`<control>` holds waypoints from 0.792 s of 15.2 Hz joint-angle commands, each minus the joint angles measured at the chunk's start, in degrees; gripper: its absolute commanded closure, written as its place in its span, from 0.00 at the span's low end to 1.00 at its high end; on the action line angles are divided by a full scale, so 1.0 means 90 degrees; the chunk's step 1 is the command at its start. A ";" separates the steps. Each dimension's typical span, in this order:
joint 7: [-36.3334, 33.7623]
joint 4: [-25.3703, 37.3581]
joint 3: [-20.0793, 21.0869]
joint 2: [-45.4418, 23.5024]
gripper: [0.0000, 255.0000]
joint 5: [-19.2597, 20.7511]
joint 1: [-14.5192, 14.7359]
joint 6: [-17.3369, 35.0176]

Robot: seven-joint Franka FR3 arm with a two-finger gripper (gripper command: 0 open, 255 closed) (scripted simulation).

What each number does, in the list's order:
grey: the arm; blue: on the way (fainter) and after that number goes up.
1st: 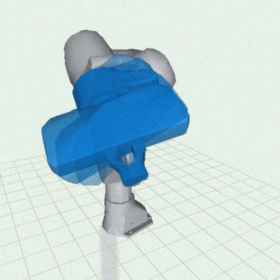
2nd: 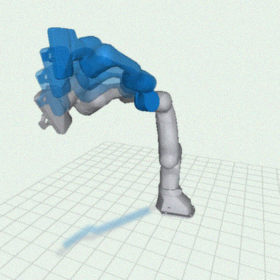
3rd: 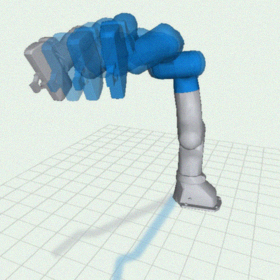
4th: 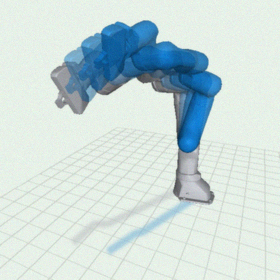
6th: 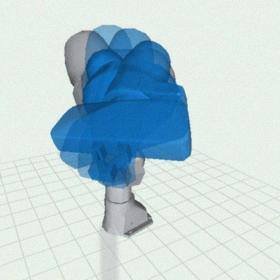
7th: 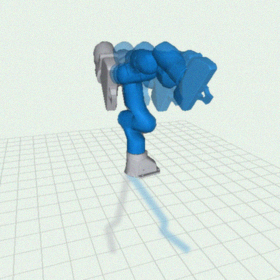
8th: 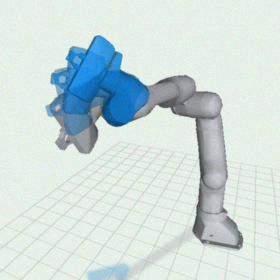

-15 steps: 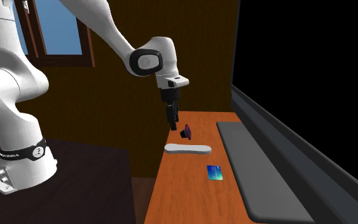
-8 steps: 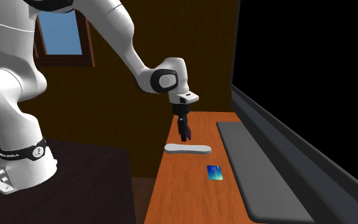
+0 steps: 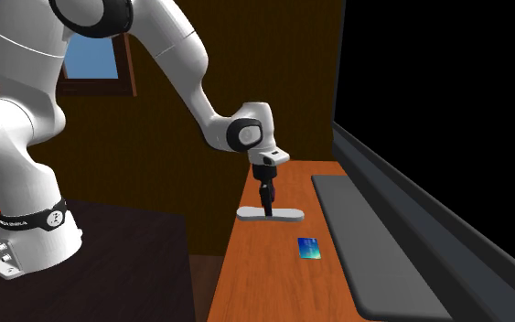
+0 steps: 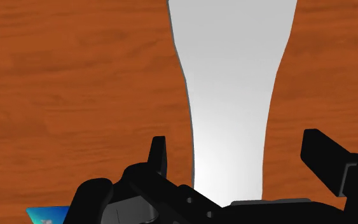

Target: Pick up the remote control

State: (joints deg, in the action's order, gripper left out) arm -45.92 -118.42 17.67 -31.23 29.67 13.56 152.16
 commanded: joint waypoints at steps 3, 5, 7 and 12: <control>-0.0108 0.0057 -0.0120 -0.0202 0.00 0.0131 0.0088 0.0147; -0.0094 0.0067 -0.0117 -0.0204 1.00 0.0126 0.0079 0.0140; -0.0094 0.0065 -0.0117 -0.0203 1.00 0.0126 0.0079 0.0141; -0.0093 0.0065 -0.0119 -0.0205 1.00 0.0128 0.0078 0.0145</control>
State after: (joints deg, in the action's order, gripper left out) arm -46.73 -117.83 16.64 -33.03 30.83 14.27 153.46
